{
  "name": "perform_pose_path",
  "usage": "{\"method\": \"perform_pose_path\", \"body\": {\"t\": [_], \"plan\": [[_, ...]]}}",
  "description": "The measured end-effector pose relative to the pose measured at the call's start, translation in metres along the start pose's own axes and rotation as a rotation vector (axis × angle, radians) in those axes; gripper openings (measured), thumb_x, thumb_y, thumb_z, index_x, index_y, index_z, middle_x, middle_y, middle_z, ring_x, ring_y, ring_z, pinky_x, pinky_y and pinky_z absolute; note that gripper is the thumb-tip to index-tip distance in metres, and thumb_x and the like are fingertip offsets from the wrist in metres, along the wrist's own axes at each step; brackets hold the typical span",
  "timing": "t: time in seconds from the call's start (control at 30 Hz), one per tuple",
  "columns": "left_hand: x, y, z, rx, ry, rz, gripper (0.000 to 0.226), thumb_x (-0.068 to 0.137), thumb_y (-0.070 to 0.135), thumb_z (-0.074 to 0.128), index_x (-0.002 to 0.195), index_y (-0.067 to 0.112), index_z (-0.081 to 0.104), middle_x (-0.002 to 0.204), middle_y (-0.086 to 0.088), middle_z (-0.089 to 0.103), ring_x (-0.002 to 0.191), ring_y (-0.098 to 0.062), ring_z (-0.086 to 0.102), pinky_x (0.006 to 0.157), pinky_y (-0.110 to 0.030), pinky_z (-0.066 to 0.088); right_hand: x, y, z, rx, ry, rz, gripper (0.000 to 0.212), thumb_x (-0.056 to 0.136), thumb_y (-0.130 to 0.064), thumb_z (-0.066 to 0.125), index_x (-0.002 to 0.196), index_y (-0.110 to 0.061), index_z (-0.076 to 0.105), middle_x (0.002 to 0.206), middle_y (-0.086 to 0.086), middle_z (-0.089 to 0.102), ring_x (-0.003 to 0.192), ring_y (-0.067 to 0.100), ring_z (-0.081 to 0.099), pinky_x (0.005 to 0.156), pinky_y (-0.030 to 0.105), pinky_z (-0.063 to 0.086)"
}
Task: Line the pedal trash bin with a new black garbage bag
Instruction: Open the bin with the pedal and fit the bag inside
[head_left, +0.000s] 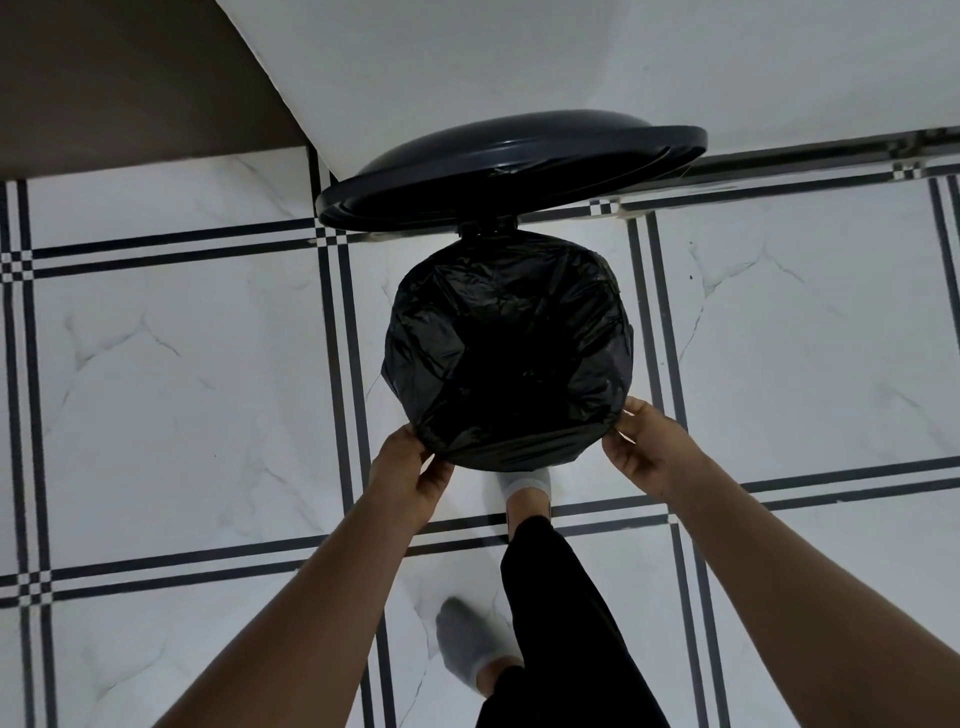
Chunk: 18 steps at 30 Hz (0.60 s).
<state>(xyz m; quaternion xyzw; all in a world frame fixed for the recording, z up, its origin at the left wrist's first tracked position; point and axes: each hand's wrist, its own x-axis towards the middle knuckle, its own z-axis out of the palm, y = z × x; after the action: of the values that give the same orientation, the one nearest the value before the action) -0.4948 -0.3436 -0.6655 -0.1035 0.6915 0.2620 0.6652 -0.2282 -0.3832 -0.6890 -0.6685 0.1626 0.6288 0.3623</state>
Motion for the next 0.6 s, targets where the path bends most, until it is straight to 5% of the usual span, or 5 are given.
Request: {"method": "perform_pose_path", "body": {"t": [0.13,0.33,0.5,0.6], "plan": [[0.004,0.007,-0.007,-0.142,-0.04,-0.021,0.027,0.094,-0.004,0.056,0.118,-0.001,0.068,0.119,-0.016,0.07,0.105,-0.028,0.07,0.078,-0.039,0.063,-0.008,-0.01,0.007,-0.007,-0.03,0.0,0.033,0.094,0.01,0.041,0.098,-0.007,0.07,0.09,0.011,0.074,0.079,0.02,0.071,0.07,0.029,0.061],[0.005,0.021,-0.002,-0.084,-0.057,0.014,0.038,0.095,0.041,0.066,0.119,0.013,0.068,0.112,-0.012,0.07,0.098,-0.031,0.071,0.084,-0.044,0.062,-0.019,-0.015,0.009,0.153,-0.067,-0.003,0.029,0.094,-0.032,0.059,0.102,-0.007,0.07,0.086,0.008,0.072,0.082,0.026,0.07,0.086,0.037,0.058],[0.007,0.029,0.001,-0.009,0.009,0.095,0.019,0.098,0.02,0.066,0.114,0.013,0.072,0.113,-0.009,0.075,0.102,-0.027,0.072,0.089,-0.043,0.061,-0.018,-0.017,0.024,0.077,-0.082,-0.071,0.013,0.092,-0.026,0.063,0.097,-0.017,0.071,0.08,0.004,0.07,0.076,0.024,0.068,0.079,0.037,0.059],[0.008,0.031,0.001,-0.041,0.01,0.088,0.013,0.1,0.007,0.059,0.104,0.008,0.071,0.105,-0.011,0.075,0.098,-0.026,0.072,0.09,-0.043,0.061,-0.016,-0.021,0.026,0.127,-0.097,-0.078,0.013,0.089,-0.015,0.062,0.097,-0.01,0.071,0.084,0.008,0.065,0.087,0.03,0.061,0.094,0.042,0.056]]}}
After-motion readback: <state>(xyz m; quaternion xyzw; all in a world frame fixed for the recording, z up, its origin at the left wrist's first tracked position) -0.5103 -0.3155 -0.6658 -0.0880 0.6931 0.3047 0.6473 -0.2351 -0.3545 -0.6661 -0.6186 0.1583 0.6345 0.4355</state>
